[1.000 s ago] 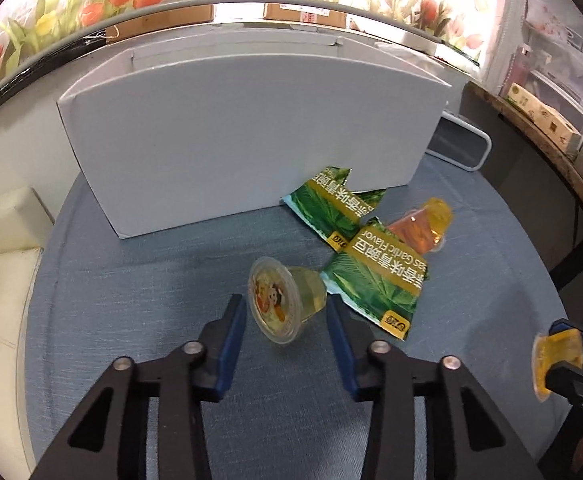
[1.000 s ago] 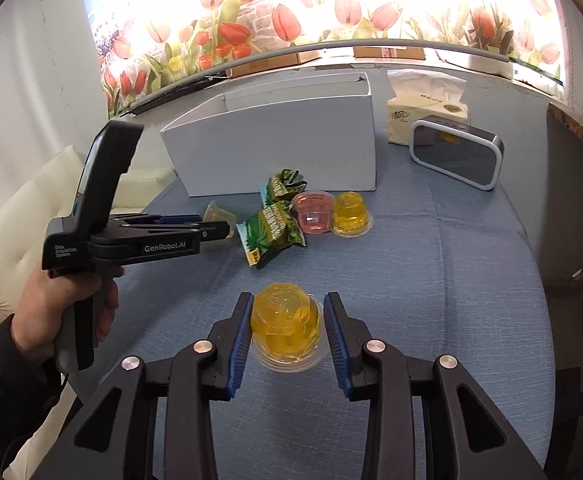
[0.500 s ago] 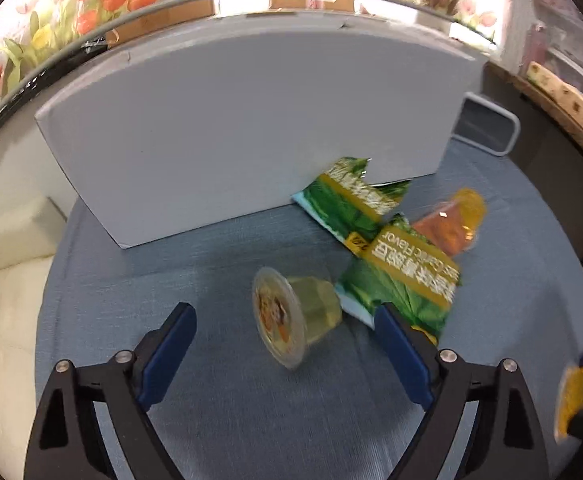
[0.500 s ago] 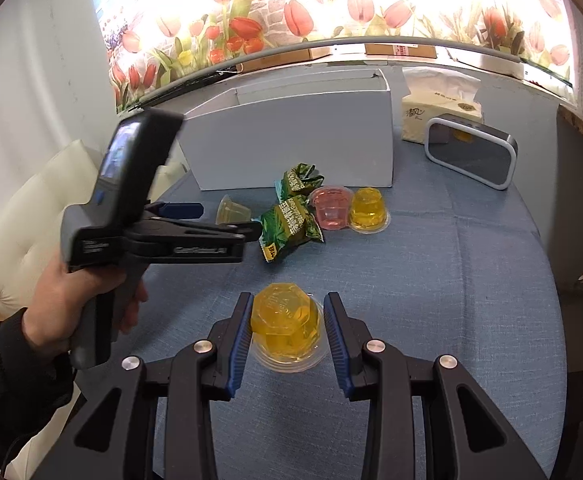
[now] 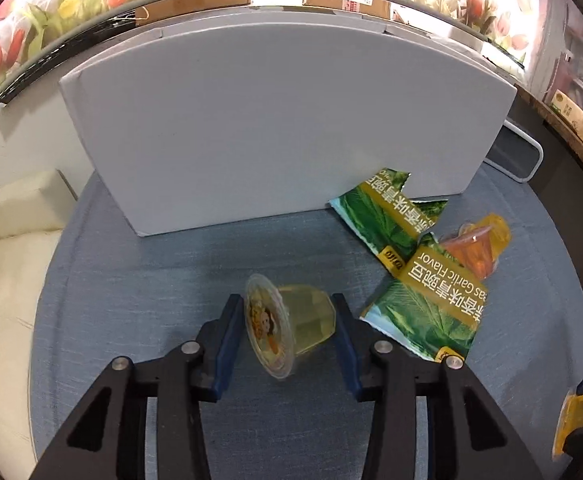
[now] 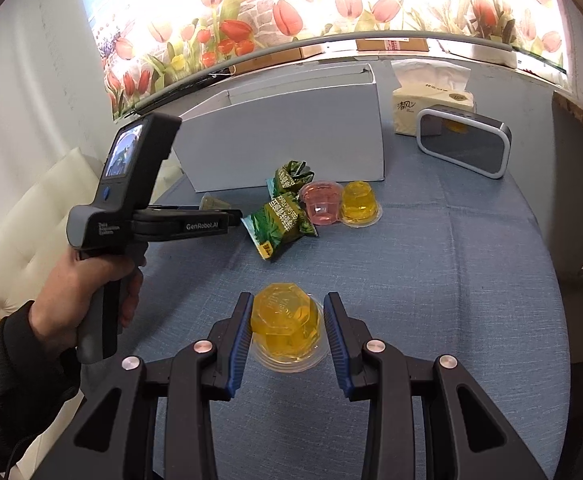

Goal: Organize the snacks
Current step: 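Carry both jelly cups into the white box and open both tools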

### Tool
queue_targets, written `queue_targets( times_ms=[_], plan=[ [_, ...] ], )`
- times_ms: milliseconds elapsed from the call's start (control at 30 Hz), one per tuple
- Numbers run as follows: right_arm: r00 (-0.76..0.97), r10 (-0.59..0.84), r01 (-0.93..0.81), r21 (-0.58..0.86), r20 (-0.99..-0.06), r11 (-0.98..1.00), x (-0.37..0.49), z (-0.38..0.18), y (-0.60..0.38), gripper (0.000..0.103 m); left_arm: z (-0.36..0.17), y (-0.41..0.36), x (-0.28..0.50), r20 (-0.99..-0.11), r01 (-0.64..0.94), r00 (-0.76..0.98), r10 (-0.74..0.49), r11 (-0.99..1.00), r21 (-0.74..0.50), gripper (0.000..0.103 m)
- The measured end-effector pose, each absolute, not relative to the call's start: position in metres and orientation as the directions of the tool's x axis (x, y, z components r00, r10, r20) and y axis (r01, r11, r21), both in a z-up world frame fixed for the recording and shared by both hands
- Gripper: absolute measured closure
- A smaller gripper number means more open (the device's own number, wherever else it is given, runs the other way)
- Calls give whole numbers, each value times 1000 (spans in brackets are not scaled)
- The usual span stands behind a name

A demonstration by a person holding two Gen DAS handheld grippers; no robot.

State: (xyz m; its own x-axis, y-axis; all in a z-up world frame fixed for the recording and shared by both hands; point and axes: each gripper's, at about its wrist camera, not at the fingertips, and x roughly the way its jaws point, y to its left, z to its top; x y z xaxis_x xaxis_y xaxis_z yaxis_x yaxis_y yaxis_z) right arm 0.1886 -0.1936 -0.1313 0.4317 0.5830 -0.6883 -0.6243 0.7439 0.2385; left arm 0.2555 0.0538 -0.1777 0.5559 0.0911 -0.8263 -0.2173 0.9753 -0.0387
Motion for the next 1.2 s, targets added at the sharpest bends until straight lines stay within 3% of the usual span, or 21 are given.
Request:
queue_targets(
  times_ms=[467, 733, 967, 1200],
  plan=[
    [458, 609, -654, 218, -648, 725, 197, -104, -176, 64, -92, 78, 191, -713, -163, 700, 47, 982, -94, 56],
    [501, 662, -701, 187, -557, 688, 252, -40, -138, 64, -26, 83, 234, -636, -142, 770, 54, 986, -89, 56],
    [501, 643, -700, 166, -579, 695, 341, -16, -87, 64, -15, 112, 316, -666, -140, 745, 35, 985, -105, 56],
    [470, 573, -668, 153, -671, 728, 408, -46, -65, 64, -53, 127, 350, -736, -153, 675, 47, 985, -77, 56]
  ],
)
